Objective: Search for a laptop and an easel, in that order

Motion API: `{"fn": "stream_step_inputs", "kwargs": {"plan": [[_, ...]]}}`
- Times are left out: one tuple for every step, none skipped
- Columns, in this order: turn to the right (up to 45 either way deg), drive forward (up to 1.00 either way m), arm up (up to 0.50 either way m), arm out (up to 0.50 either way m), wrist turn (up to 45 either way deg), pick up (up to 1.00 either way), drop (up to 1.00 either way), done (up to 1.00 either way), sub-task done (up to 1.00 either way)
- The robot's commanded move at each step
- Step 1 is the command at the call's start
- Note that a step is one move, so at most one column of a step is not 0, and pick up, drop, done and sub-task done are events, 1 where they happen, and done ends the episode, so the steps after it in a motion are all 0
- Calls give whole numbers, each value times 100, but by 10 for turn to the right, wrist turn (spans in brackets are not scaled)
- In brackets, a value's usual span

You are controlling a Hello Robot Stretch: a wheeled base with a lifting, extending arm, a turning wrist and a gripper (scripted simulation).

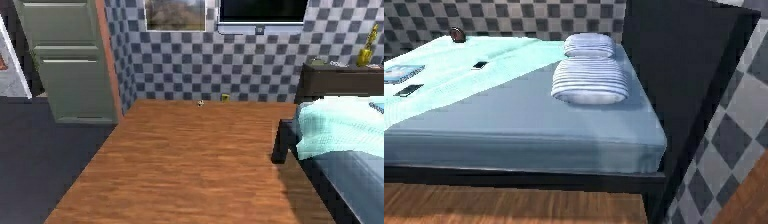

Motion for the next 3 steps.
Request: {"fn": "stream_step_inputs", "kwargs": {"plan": [[-150,0,0,0,0,0,0,0,0],[0,65,0,0,0,0,0,0,0],[-360,0,0,0,0,0,0,0,0]]}}
